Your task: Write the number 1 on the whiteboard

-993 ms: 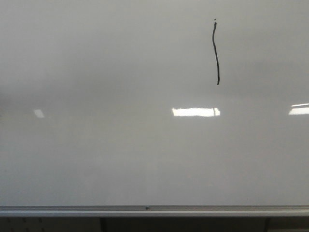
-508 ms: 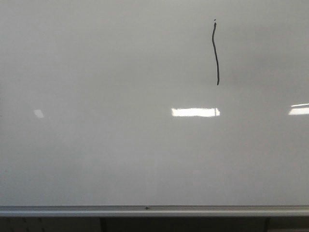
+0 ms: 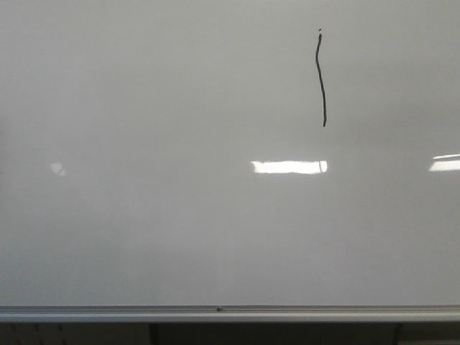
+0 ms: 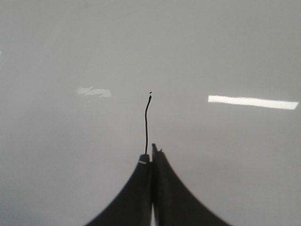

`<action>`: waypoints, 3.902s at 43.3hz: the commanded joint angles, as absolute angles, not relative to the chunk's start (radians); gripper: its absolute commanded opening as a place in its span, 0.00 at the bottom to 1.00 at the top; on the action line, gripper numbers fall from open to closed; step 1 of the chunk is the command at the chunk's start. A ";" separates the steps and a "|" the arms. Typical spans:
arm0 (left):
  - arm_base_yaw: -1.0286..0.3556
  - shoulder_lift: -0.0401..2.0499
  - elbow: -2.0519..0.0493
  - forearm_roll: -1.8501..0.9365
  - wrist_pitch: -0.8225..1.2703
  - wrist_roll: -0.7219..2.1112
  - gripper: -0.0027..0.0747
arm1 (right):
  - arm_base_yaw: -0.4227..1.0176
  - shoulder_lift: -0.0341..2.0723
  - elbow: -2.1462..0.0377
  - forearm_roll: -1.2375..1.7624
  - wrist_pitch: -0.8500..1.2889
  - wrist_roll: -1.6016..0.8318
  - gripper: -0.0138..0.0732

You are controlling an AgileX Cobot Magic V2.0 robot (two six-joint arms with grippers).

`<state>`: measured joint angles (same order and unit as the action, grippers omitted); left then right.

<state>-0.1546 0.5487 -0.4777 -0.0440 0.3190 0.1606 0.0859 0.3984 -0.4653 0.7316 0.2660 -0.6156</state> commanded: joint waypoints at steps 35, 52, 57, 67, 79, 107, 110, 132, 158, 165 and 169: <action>-0.163 0.272 -0.379 -0.097 0.221 0.153 0.01 | 0.081 0.170 -0.387 0.755 0.201 -0.619 0.08; -0.163 0.272 -0.379 -0.097 0.221 0.153 0.01 | 0.081 0.170 -0.387 0.755 0.203 -0.619 0.08; -0.163 0.272 -0.379 -0.097 0.221 0.153 0.01 | 0.081 0.170 -0.387 0.755 0.203 -0.619 0.08; -0.163 0.272 -0.372 -0.095 0.216 0.153 0.01 | 0.081 0.170 -0.387 0.755 0.203 -0.619 0.08; -0.132 0.140 -0.218 -0.026 0.060 0.115 0.01 | 0.081 0.170 -0.387 0.755 0.206 -0.619 0.08; -0.015 -0.021 0.031 -0.028 0.032 0.068 0.01 | 0.081 0.171 -0.387 0.755 0.222 -0.619 0.08; -0.015 -0.021 0.031 -0.028 0.032 0.068 0.01 | 0.081 0.171 -0.387 0.755 0.222 -0.619 0.08; -0.015 -0.021 0.031 -0.028 0.032 0.068 0.01 | 0.081 0.171 -0.387 0.755 0.222 -0.619 0.08; -0.015 -0.021 0.031 -0.028 0.032 0.068 0.01 | 0.081 0.171 -0.372 0.711 0.210 -0.617 0.08; -0.015 -0.021 0.031 -0.028 0.032 0.068 0.01 | 0.081 0.171 -0.313 0.522 0.126 -0.464 0.08; -0.015 -0.021 0.031 -0.028 0.032 0.068 0.01 | 0.081 0.171 -0.271 0.377 0.058 -0.314 0.08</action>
<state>-0.0141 -0.0064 0.0098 -0.0251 0.1162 0.0772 0.0859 0.1608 -0.2746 0.5019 0.1916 -0.4405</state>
